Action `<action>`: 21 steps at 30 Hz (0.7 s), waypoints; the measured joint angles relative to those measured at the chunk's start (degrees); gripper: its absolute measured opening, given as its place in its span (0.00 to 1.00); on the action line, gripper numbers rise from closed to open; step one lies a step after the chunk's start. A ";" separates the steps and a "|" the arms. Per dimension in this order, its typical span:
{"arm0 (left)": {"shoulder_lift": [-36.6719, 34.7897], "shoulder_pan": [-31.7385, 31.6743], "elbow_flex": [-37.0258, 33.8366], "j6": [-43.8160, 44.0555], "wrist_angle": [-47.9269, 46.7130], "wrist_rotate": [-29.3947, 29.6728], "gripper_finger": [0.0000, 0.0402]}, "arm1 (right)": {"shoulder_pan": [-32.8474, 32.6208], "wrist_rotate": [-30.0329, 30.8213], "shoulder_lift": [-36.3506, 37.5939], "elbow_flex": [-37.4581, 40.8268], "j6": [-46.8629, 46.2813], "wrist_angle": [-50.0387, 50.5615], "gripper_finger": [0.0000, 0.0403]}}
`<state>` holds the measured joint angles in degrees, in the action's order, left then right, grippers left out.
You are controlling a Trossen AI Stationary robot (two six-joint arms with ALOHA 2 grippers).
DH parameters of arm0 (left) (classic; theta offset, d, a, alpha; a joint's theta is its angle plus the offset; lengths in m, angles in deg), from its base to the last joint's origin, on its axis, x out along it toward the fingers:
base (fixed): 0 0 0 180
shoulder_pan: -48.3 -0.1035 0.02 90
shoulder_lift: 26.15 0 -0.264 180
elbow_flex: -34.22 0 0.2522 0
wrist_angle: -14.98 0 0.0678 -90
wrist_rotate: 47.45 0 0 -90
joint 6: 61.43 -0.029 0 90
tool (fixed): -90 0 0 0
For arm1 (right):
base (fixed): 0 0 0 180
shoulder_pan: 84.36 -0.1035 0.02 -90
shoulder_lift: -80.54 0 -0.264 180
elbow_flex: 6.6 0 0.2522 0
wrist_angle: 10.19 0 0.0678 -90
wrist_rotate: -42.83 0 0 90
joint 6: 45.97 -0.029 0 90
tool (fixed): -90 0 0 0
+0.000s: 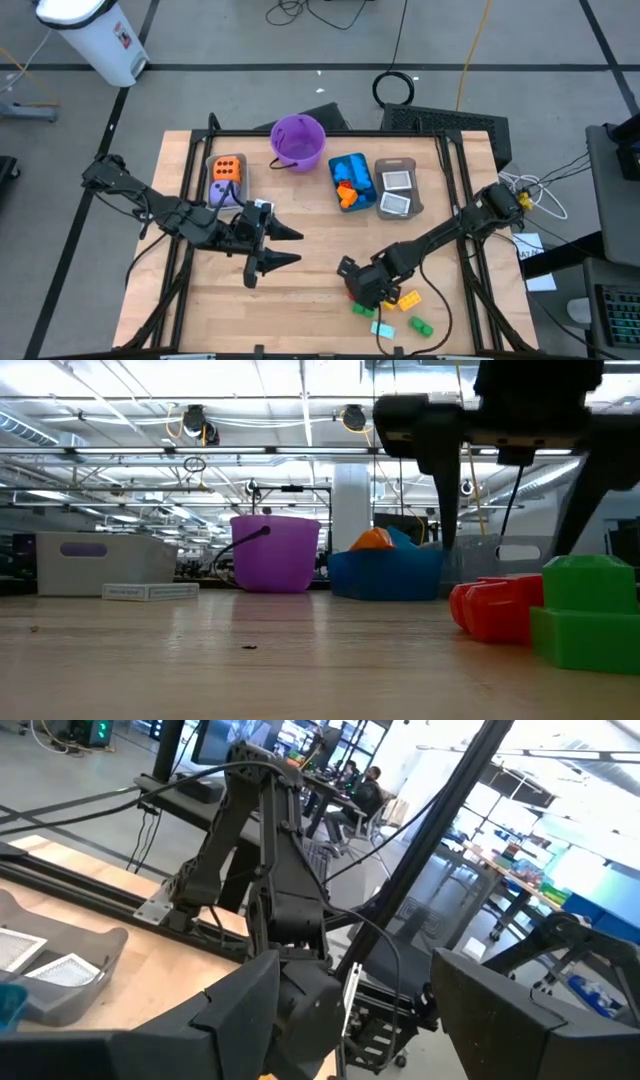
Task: Pick & Place Toys
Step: Put the red game piece into the blue bin
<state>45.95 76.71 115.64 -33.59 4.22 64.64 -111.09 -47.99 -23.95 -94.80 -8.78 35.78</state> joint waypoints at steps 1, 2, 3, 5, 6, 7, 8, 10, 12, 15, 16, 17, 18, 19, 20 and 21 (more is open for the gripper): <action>0.00 0.00 0.00 0.05 0.01 -0.01 0.66 | -0.01 0.80 -0.41 0.01 0.13 -0.15 0.61; -0.01 0.00 0.00 0.17 0.02 -0.01 0.66 | 0.00 0.97 -0.70 0.04 0.14 -0.33 0.61; 0.00 0.00 0.00 0.22 0.02 -0.01 0.66 | 0.01 0.94 -0.97 0.04 0.39 -0.87 0.61; -0.01 0.00 0.00 0.86 -0.11 -0.01 0.66 | 0.04 0.98 -1.51 0.04 1.07 -1.58 0.61; -0.01 0.00 0.00 1.08 -0.18 -0.01 0.66 | 0.06 0.96 -1.83 0.04 1.07 -1.64 0.61; 0.01 0.00 0.00 1.22 -0.24 -0.01 0.66 | 0.12 0.94 -2.15 0.02 1.05 -1.66 0.61; 0.01 0.00 0.00 1.22 -0.32 -0.01 0.66 | 0.12 0.86 -2.51 0.04 1.07 -1.70 0.60; -0.01 0.00 0.00 1.23 -0.33 -0.01 0.66 | 0.12 0.75 -3.21 0.04 1.05 -1.81 0.58; 0.00 0.00 0.00 1.18 -0.31 -0.01 0.66 | 0.12 0.74 -4.00 0.03 1.06 -2.05 0.55; -0.01 0.00 0.00 1.22 -0.31 -0.01 0.66 | 0.12 0.75 -4.65 0.04 1.09 -2.18 0.50; 0.00 0.00 0.00 1.20 -0.31 -0.01 0.66 | 0.12 0.79 -4.67 0.02 1.11 -2.28 0.48; 0.01 0.00 0.00 1.20 -0.31 -0.01 0.66 | 0.12 0.81 -4.68 0.02 1.07 -2.30 0.45; 0.01 0.00 0.00 1.20 -0.31 -0.01 0.66 | 0.12 0.84 -4.77 0.02 1.07 -2.32 0.43; 0.00 0.00 0.00 1.20 -0.31 -0.03 0.66 | 0.12 1.01 -4.93 0.04 1.07 -2.35 0.41; -0.01 0.00 0.00 1.20 -0.31 -0.03 0.66 | 0.12 1.12 -4.98 0.08 1.07 -2.48 0.39; 0.00 0.00 0.00 1.20 -0.31 -0.05 0.66 | 0.12 1.55 -4.96 0.09 1.07 -2.79 0.37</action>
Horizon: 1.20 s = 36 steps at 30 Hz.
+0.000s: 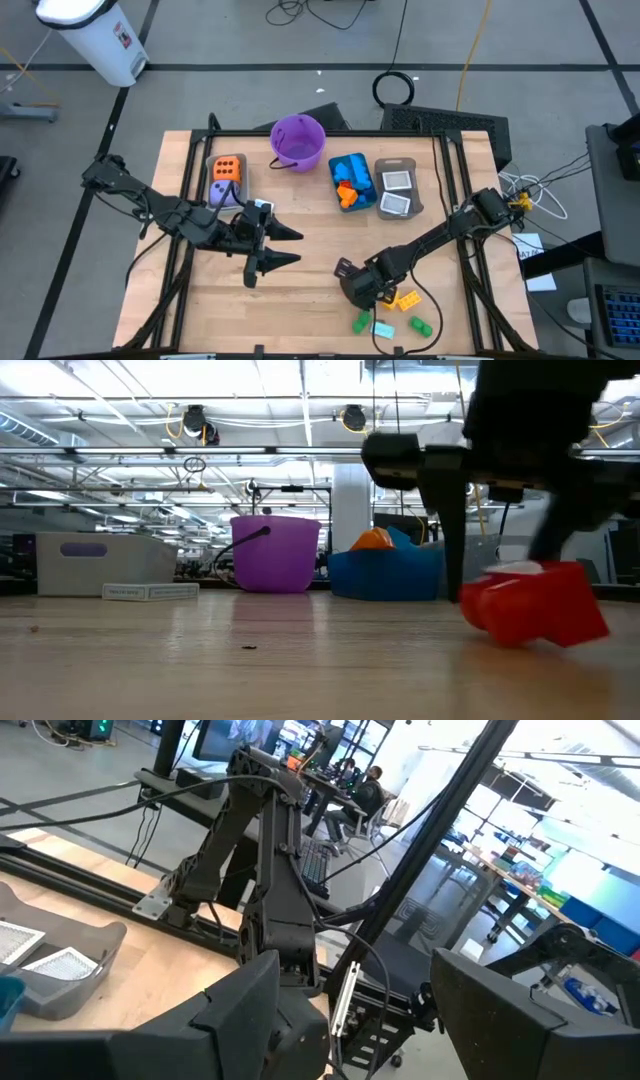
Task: Pick & Place Toys
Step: Put the red game piece into the blue bin
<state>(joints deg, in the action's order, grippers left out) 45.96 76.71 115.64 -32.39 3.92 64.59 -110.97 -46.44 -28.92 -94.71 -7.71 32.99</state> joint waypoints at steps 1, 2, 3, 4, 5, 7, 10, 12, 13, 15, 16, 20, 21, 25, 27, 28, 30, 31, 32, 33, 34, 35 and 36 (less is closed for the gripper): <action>-0.01 0.00 0.00 0.00 0.00 0.00 0.66 | 0.00 0.77 0.10 0.00 -0.03 -0.51 0.34; -0.01 0.00 0.00 0.00 0.00 0.00 0.66 | 0.00 1.03 0.17 0.00 -0.03 -0.91 0.32; 0.00 0.00 0.00 0.00 0.00 0.00 0.66 | 0.01 0.95 0.18 -0.02 -0.04 -1.10 0.29; 0.00 0.00 0.00 0.00 0.01 0.00 0.66 | 0.01 0.92 0.17 -0.02 -0.15 -1.10 0.26; -0.01 0.00 0.00 0.00 0.01 0.00 0.66 | 0.00 0.87 0.16 0.00 -0.57 -1.08 0.23; 0.00 0.00 0.00 0.00 0.04 0.00 0.66 | 0.00 0.77 0.16 -0.02 -2.08 -1.11 0.18; -0.01 0.00 0.00 0.00 0.04 0.00 0.66 | 0.00 0.95 0.23 -0.02 -3.93 -1.15 0.09; -0.01 0.00 0.00 0.00 0.05 0.00 0.66 | 0.00 0.96 0.46 -0.01 -4.46 -1.08 0.05; 0.00 0.00 0.00 0.00 0.06 0.00 0.66 | 0.00 0.97 0.66 0.00 -4.50 -1.06 0.05; -0.01 0.00 0.00 0.00 0.07 0.00 0.66 | 0.00 1.50 1.16 0.00 -4.57 -1.11 0.05; -0.01 0.00 0.00 0.00 0.07 0.00 0.66 | 0.00 2.34 1.43 0.00 -4.59 -1.32 0.05; 0.00 0.00 0.00 -0.02 0.07 0.00 0.66 | 0.18 6.23 3.30 0.00 -4.61 -1.36 0.06; -0.01 0.00 0.00 -0.02 0.08 0.00 0.66 | 0.30 7.15 4.00 0.00 -4.71 -1.36 0.06; -0.01 0.00 0.00 -0.02 0.09 0.00 0.66 | 1.43 12.86 8.51 0.00 -8.87 -1.34 0.07; -0.01 0.00 0.00 -0.02 0.09 0.00 0.66 | 2.68 15.90 11.82 0.00 -11.28 -1.01 0.06; 0.00 0.00 0.00 -0.02 0.09 0.00 0.66 | 3.51 17.65 13.63 0.00 -12.52 -0.79 0.06; -0.01 0.00 0.00 -0.02 0.09 0.00 0.66 | 5.72 20.70 17.45 0.00 -15.19 -0.89 0.05; 0.01 0.00 0.00 -0.10 0.09 0.00 0.66 | 7.11 21.95 19.37 0.00 -16.64 -0.90 0.05; 0.01 0.00 0.00 -0.33 0.07 0.00 0.66 | 8.67 22.95 21.17 0.00 -17.85 -0.70 0.06; 0.00 0.00 0.00 -0.39 0.09 0.00 0.66 | 10.59 23.60 22.76 0.00 -18.85 -0.59 0.06; 0.01 0.00 0.00 -0.39 0.11 0.00 0.66 | 12.65 23.83 24.25 0.00 -19.41 -0.51 0.06; 0.01 0.00 0.00 -0.39 0.09 0.00 0.66 | 14.79 24.59 25.39 0.00 -19.56 -0.45 0.07; -0.01 0.00 0.00 -0.37 0.09 0.00 0.66 | 17.24 24.85 26.33 0.00 -19.37 -0.19 0.07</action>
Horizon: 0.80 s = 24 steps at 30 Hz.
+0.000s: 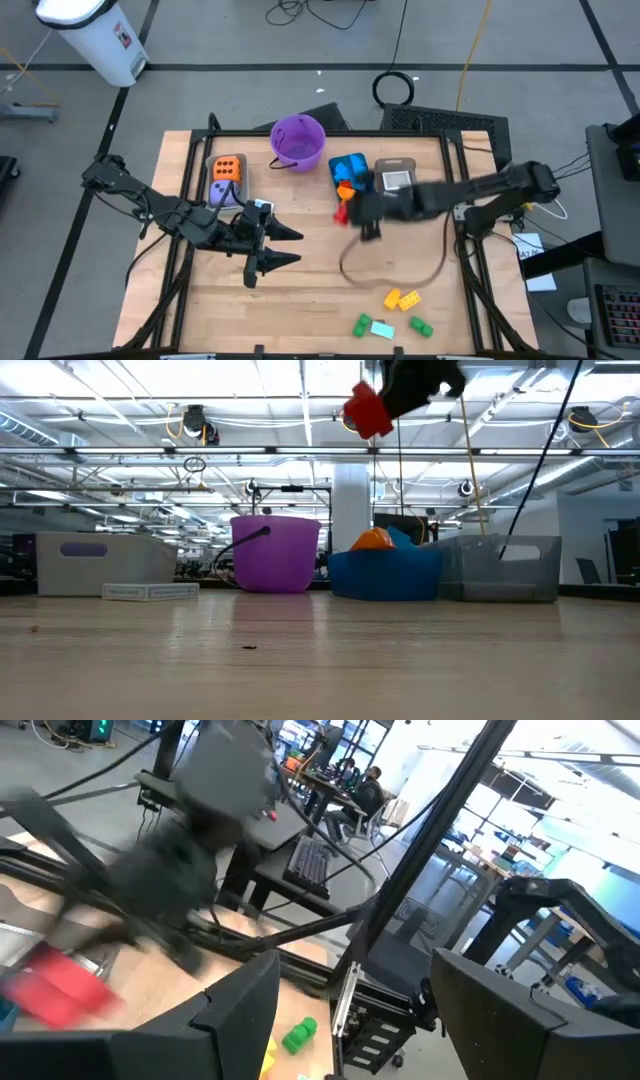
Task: Pick & Place Toys
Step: Put the red game piece into the blue bin
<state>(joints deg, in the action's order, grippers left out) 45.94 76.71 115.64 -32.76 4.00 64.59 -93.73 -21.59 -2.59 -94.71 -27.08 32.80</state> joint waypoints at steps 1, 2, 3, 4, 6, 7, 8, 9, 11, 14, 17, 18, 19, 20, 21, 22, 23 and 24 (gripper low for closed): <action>0.00 0.00 0.00 -0.02 0.00 0.00 0.66 | 2.39 -0.03 0.69 0.00 0.61 0.24 0.07; 0.00 0.00 0.00 0.00 0.00 0.00 0.66 | 4.79 -0.05 1.15 0.00 1.27 0.31 0.06; 0.00 0.00 0.00 0.00 0.00 0.00 0.66 | 7.13 -0.10 1.36 0.00 1.67 0.24 0.06; 0.00 0.00 0.00 0.00 0.00 0.00 0.66 | 9.46 -0.12 1.39 0.00 1.98 0.15 0.06; 0.00 0.00 0.00 0.00 0.00 0.00 0.66 | 13.75 -1.92 1.34 0.00 2.52 0.26 0.06; 0.01 0.00 0.00 0.00 0.00 0.00 0.66 | 15.70 -4.04 0.99 0.00 2.70 0.14 0.06; 0.00 0.00 0.00 0.02 0.00 0.00 0.66 | 17.42 -6.09 0.40 0.00 2.74 -0.34 0.06; 0.00 0.00 0.00 0.02 0.02 0.00 0.66 | 19.11 -7.81 -0.26 -0.02 2.78 -0.85 0.07; 0.01 0.00 0.00 0.05 0.00 0.00 0.66 | 21.59 -10.67 -1.34 0.04 2.86 -0.49 0.07; 0.02 0.00 0.00 0.12 0.20 0.00 0.66 | 24.06 -13.82 -3.85 -0.11 3.19 -2.24 0.07; 0.02 -0.01 0.02 0.15 0.37 0.01 0.66 | 25.25 -16.87 -6.32 0.04 3.30 -1.35 0.07; 0.01 -0.04 0.02 0.15 0.35 0.02 0.66 | 25.34 -17.12 -7.35 0.02 3.41 -1.91 0.07; 0.01 -0.04 0.02 0.15 0.33 0.02 0.66 | 25.34 -17.19 -8.25 0.00 3.42 -2.04 0.07; 0.02 -0.04 0.02 0.15 0.35 0.02 0.66 | 25.32 -17.20 -8.95 0.00 3.40 -1.60 0.07; 0.00 -0.04 0.02 0.15 0.37 0.02 0.66 | 25.32 -17.15 -9.65 0.02 3.34 -1.23 0.07; 0.02 -0.04 0.02 0.15 0.37 0.04 0.66 | 25.32 -17.15 -10.28 0.02 3.33 -1.33 0.07; 0.02 -0.04 0.02 0.14 0.35 0.04 0.66 | 25.32 -17.16 -10.83 0.02 3.31 -1.57 0.08; 0.01 -0.04 0.02 0.15 0.35 0.04 0.66 | 25.32 -17.14 -11.32 0.02 3.26 -1.56 0.08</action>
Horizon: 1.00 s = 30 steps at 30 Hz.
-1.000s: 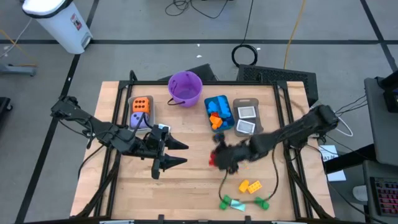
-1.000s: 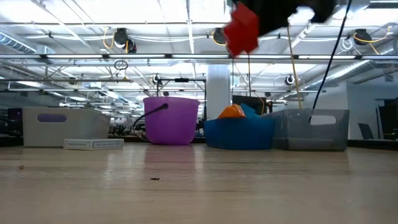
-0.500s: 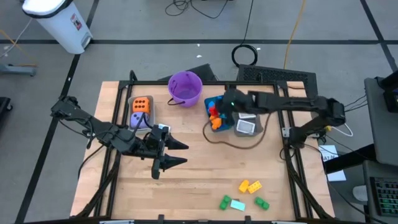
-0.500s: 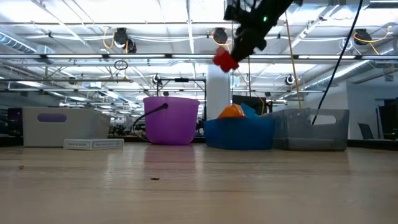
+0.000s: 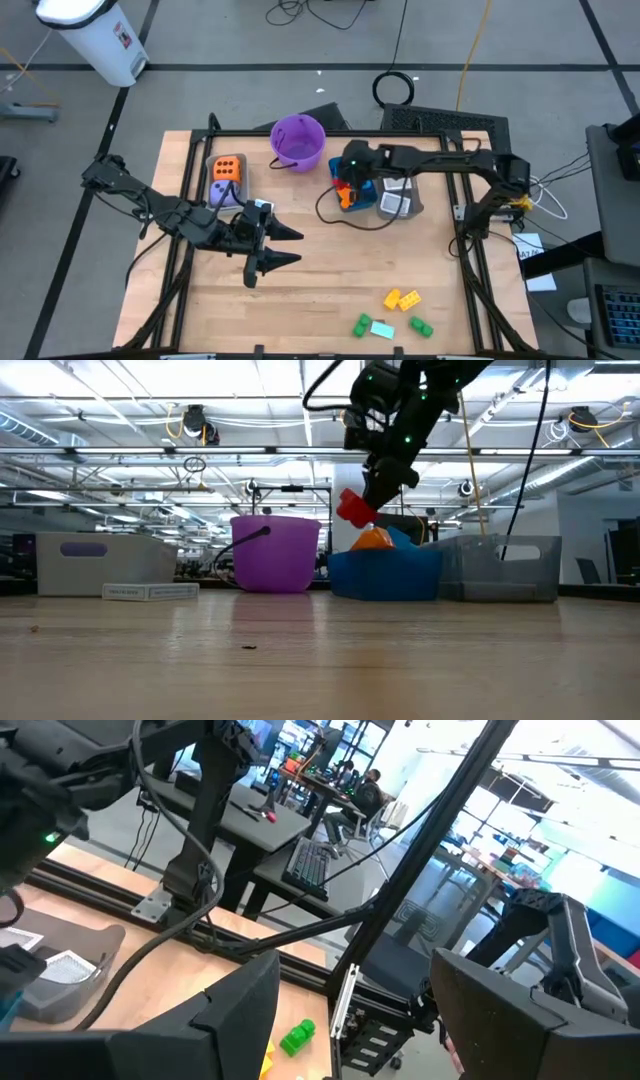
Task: Pick & Place Toys
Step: Put the red game piece into the blue bin, then put the yellow game piece into the blue bin
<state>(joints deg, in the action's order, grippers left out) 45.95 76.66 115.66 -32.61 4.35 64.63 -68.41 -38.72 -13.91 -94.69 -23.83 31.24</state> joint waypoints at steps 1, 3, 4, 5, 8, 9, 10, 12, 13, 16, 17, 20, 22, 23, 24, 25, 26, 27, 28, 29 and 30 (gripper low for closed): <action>0.01 0.00 0.00 -0.01 0.00 0.00 0.66 | 0.00 0.06 -0.38 0.00 -0.07 0.05 0.08; 0.01 0.00 0.00 -0.01 0.02 0.00 0.66 | 0.00 0.22 -1.15 0.00 -0.23 0.03 0.08; 0.01 0.00 0.00 -0.01 0.02 0.01 0.66 | 0.00 0.25 -1.39 0.00 -0.23 0.01 0.08; 0.01 0.00 0.00 -0.02 0.02 0.01 0.66 | 0.00 0.34 -1.57 0.00 -0.18 0.03 0.08; 0.01 0.00 0.00 -0.02 0.02 0.02 0.66 | 0.00 0.52 -1.87 0.00 0.01 0.00 0.09; 0.01 0.00 0.00 -0.02 0.03 0.02 0.66 | 0.12 0.55 -1.89 0.00 0.19 0.01 0.09; 0.01 0.00 0.00 -0.02 0.00 0.02 0.66 | 0.20 0.55 -1.89 0.00 0.58 -0.01 0.10; 0.01 0.00 0.00 -0.02 0.02 0.02 0.66 | 0.43 0.75 -1.87 0.00 1.53 -0.01 0.12; 0.01 0.00 0.00 -0.02 0.02 0.04 0.66 | 0.53 1.24 -1.87 0.00 1.81 -0.01 0.13; 0.01 0.00 0.00 -0.02 0.02 0.04 0.66 | 0.61 4.42 -1.87 0.00 2.90 -0.03 0.17; 0.01 0.00 0.00 -0.02 0.02 0.04 0.66 | 0.63 5.16 -1.87 0.00 3.28 -0.05 0.18; 0.01 0.00 0.00 -0.02 0.02 0.07 0.66 | 0.75 5.03 -1.87 0.00 4.52 -0.25 0.21; 0.00 0.00 0.00 -0.02 0.02 0.07 0.66 | 0.83 5.03 -1.87 -0.02 4.81 -0.61 0.23; -0.01 0.00 0.00 -0.02 0.02 0.07 0.66 | 0.84 5.03 -1.87 -0.02 4.99 -0.62 0.24; 0.01 0.00 0.00 -0.02 0.02 0.07 0.66 | 0.86 5.03 -1.87 -0.02 5.15 -0.63 0.26; 0.01 0.00 0.00 -0.02 0.02 0.07 0.66 | 0.92 5.06 -1.87 -0.02 5.36 -0.72 0.27; 0.01 0.00 0.00 -0.02 0.02 0.07 0.66 | 0.94 5.16 -1.87 -0.02 5.60 -0.89 0.28; 0.01 0.00 0.00 -0.02 0.02 0.07 0.66 | 0.94 5.22 -1.87 -0.02 5.73 -1.04 0.29; 0.01 0.00 0.00 -0.02 0.02 0.07 0.66 | 0.94 5.34 -1.83 -0.02 5.78 -1.20 0.30; 0.01 0.00 0.00 -0.02 0.02 0.07 0.66 | 0.94 5.74 -1.71 -0.02 5.76 -1.26 0.31; 0.01 0.00 0.00 -0.03 0.02 0.07 0.66 | 0.94 6.62 -1.49 -0.02 5.73 -1.23 0.32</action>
<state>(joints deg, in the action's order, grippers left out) 45.96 76.66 115.66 -32.64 4.37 64.70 -67.47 -32.10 -15.40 -94.71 -18.09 30.01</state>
